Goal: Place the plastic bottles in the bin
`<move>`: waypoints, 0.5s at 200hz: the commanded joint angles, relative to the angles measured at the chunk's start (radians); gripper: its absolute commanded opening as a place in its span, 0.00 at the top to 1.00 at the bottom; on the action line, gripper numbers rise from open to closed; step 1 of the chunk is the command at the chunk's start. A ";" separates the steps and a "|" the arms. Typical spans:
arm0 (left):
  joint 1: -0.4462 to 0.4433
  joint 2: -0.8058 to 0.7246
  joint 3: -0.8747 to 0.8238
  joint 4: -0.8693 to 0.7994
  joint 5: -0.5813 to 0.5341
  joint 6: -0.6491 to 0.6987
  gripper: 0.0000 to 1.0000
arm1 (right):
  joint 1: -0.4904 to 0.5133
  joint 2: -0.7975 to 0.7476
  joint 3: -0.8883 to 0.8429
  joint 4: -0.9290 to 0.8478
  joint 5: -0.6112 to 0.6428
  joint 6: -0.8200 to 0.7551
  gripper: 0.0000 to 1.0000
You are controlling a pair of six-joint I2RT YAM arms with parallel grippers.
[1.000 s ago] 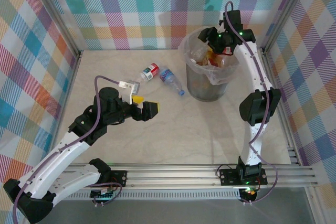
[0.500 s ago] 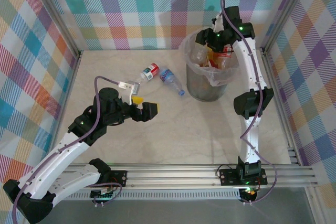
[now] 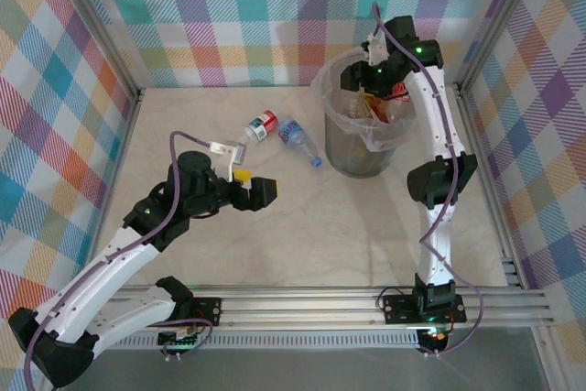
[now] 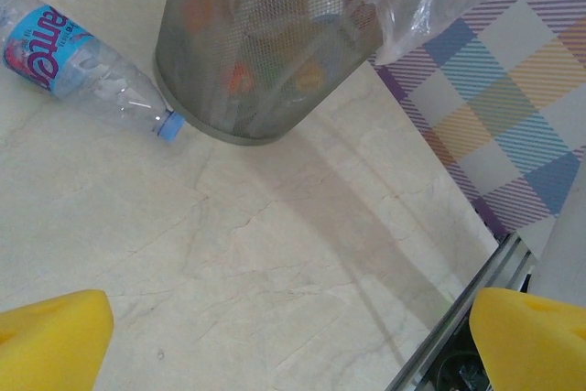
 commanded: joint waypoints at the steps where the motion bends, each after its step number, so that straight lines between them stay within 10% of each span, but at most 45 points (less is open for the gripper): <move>1: -0.007 0.003 0.029 0.017 0.020 -0.010 0.00 | 0.014 -0.036 -0.004 -0.099 0.035 -0.052 0.32; 100: -0.008 0.004 0.032 0.016 0.022 -0.009 0.00 | 0.015 -0.184 -0.079 0.078 0.162 0.015 0.16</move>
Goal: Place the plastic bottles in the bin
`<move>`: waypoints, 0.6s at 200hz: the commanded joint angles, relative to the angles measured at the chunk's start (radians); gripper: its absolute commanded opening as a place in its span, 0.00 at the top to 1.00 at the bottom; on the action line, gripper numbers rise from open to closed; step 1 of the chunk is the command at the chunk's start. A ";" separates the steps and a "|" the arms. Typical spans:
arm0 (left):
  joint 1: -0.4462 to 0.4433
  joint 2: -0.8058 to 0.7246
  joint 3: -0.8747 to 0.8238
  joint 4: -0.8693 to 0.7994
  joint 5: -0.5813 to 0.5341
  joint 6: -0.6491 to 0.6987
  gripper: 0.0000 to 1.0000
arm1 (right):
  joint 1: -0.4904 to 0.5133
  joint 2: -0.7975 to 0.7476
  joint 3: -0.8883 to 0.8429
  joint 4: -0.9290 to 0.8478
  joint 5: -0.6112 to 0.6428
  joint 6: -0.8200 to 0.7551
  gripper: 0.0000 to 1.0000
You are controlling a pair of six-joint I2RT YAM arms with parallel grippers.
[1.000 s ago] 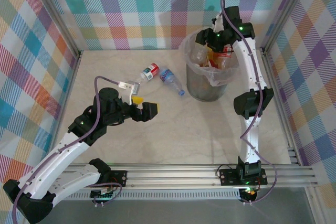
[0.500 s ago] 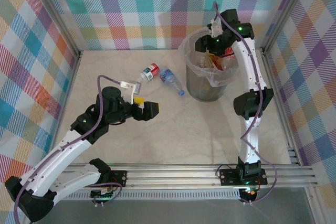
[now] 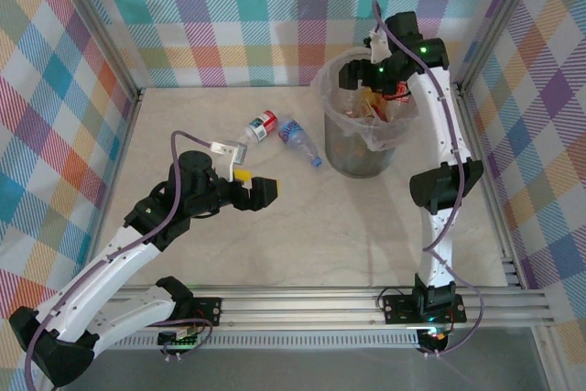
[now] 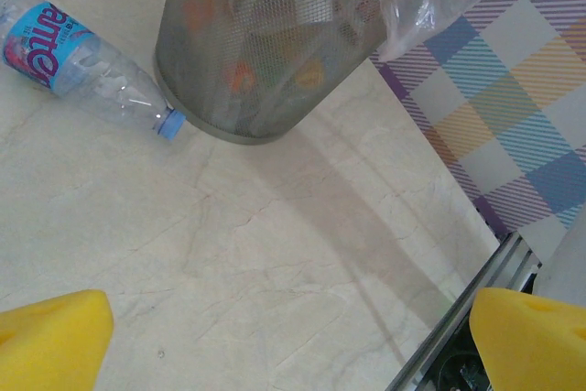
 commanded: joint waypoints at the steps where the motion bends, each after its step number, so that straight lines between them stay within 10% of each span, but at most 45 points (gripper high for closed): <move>1: -0.008 0.000 0.033 0.016 0.022 -0.010 0.00 | 0.002 -0.093 -0.047 0.080 0.054 0.027 0.16; 46: -0.008 -0.003 0.028 0.016 0.021 -0.009 0.00 | 0.003 -0.191 -0.212 0.211 0.021 0.044 0.40; 120: -0.008 0.003 0.033 0.019 0.025 -0.011 0.00 | 0.063 -0.115 -0.245 0.226 0.103 0.029 0.51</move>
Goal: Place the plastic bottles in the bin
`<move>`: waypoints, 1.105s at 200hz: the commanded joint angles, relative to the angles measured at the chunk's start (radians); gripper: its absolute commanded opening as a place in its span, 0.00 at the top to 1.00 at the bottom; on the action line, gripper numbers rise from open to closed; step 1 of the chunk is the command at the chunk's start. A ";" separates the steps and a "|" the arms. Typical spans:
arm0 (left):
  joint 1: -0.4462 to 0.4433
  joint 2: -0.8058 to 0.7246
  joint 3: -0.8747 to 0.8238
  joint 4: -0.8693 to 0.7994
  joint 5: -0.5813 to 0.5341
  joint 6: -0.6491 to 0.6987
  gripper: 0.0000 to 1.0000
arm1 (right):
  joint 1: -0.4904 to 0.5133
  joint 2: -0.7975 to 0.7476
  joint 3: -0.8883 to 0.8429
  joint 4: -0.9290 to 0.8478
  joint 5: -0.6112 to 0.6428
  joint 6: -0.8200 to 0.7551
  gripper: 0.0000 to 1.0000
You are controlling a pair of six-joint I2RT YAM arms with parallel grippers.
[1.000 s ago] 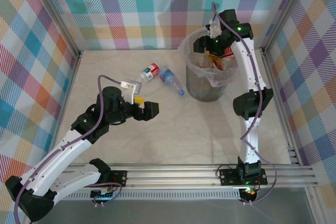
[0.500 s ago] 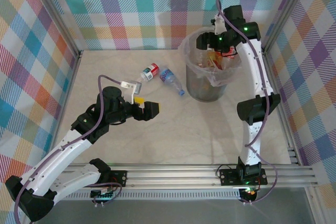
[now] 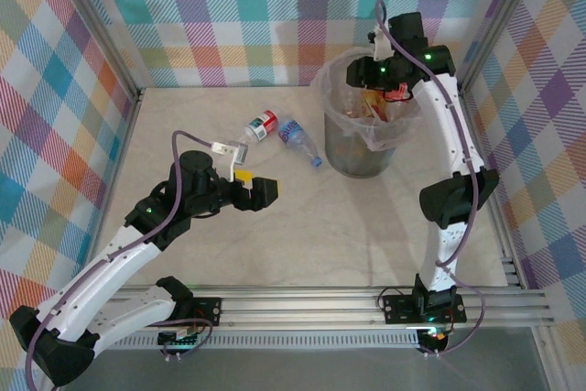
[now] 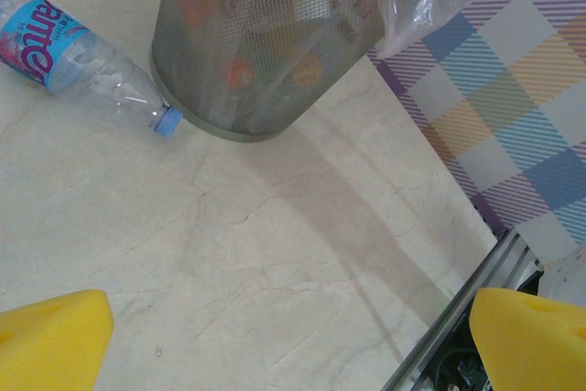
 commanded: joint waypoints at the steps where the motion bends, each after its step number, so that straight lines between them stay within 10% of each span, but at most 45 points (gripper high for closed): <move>1: -0.008 -0.001 0.033 0.019 0.015 -0.011 0.00 | 0.032 0.044 -0.001 0.023 0.045 -0.016 0.51; 76: -0.008 0.006 0.032 0.017 0.019 -0.008 0.00 | 0.071 0.050 -0.091 0.042 0.103 -0.037 0.58; 151: -0.008 0.019 0.035 0.012 -0.029 -0.027 0.00 | 0.070 -0.038 0.020 0.008 0.092 -0.014 0.43; 221: -0.007 0.168 0.134 -0.103 -0.236 -0.081 0.00 | 0.106 -0.337 -0.294 0.087 0.035 -0.055 0.31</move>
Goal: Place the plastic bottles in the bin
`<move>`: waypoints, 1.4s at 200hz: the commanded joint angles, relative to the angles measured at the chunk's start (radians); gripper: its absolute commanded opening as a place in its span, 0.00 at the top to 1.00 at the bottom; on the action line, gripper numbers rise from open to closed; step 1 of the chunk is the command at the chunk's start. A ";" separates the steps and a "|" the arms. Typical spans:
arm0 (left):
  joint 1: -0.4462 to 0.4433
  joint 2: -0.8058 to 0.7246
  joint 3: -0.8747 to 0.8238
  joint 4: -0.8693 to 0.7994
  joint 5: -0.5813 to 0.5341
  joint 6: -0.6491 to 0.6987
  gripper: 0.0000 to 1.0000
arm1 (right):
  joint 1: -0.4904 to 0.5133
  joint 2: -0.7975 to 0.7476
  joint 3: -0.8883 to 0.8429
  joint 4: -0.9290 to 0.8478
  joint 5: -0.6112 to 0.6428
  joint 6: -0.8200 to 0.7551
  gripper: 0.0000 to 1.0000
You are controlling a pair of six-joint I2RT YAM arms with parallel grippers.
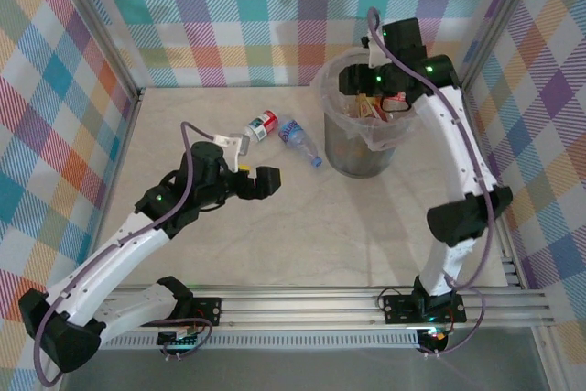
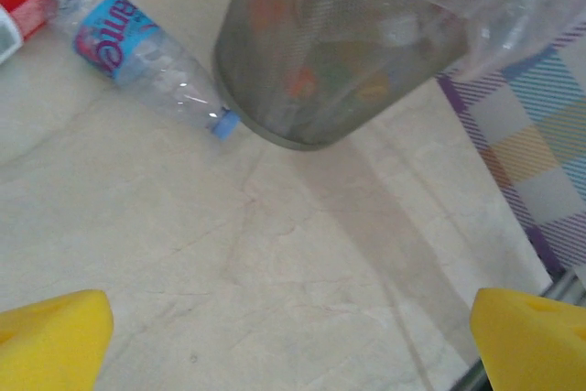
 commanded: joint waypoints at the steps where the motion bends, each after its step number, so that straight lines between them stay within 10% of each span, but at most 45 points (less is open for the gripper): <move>1: -0.007 0.055 0.063 -0.066 -0.102 -0.032 0.00 | 0.023 -0.132 -0.120 0.047 -0.052 -0.025 0.31; 115: 0.234 0.632 0.433 -0.234 0.008 0.305 0.04 | 0.071 -0.703 -0.831 0.255 -0.393 0.055 0.12; 149: 0.247 0.736 0.469 -0.158 0.161 0.132 0.03 | 0.071 -0.787 -0.952 0.258 -0.375 0.090 0.09; 280: 0.142 1.110 0.684 0.109 -0.085 -0.497 0.00 | 0.072 -0.853 -1.066 0.281 -0.375 0.142 0.04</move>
